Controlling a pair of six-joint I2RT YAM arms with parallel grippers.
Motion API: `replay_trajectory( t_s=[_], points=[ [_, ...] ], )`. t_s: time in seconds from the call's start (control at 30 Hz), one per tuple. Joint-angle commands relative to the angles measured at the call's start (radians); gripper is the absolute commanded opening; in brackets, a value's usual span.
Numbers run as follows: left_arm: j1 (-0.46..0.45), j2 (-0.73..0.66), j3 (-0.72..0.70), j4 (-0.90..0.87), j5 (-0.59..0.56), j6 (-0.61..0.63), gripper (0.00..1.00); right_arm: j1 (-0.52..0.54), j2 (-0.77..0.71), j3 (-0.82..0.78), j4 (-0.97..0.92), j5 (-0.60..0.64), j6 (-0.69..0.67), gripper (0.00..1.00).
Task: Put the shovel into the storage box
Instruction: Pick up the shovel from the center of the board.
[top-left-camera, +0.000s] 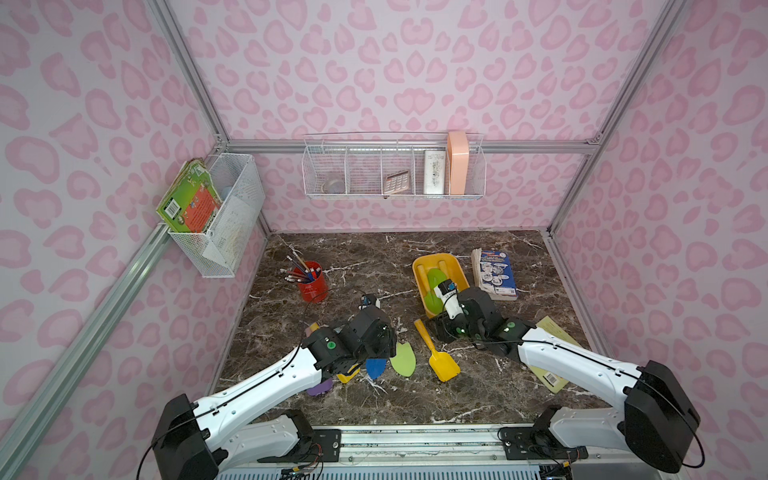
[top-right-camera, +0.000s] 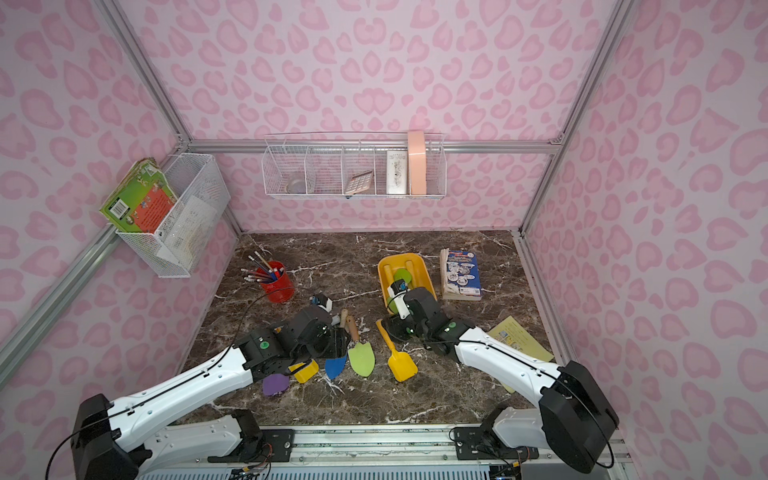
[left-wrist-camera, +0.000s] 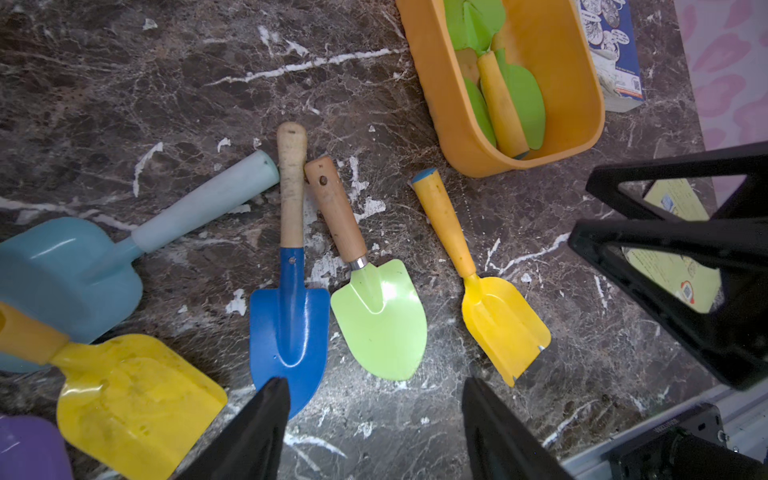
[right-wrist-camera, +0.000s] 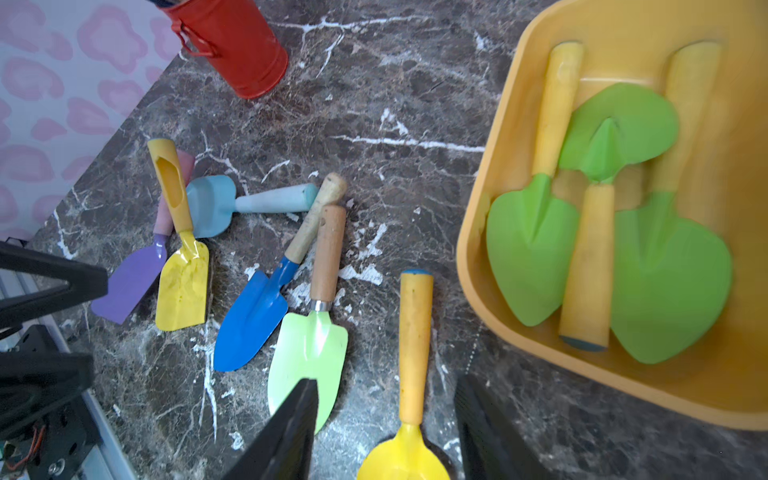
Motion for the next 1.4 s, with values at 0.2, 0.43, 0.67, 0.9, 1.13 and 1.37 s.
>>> replay_trajectory(
  t_s=[0.2,0.43,0.67,0.9,1.13,1.37],
  points=[
    [0.004,-0.049,-0.039,-0.054,-0.015,-0.038,0.68,0.082,0.112,-0.012,-0.033,0.108,0.053,0.53],
    [0.003,-0.043,-0.047,-0.045,-0.018,-0.040,0.69,0.091,0.195,0.016,-0.053,0.145,0.064,0.49],
    [0.003,-0.033,-0.050,-0.029,-0.014,-0.036,0.69,0.092,0.267,0.021,-0.019,0.152,0.069,0.46],
    [0.004,-0.031,-0.056,-0.023,-0.017,-0.036,0.70,0.098,0.309,0.043,-0.007,0.163,0.069,0.41],
    [0.008,-0.044,-0.066,-0.020,-0.018,-0.037,0.70,0.106,0.340,0.045,-0.002,0.178,0.072,0.34],
    [0.011,-0.048,-0.070,-0.019,-0.020,-0.039,0.70,0.108,0.344,0.046,0.000,0.181,0.066,0.27]
  ],
)
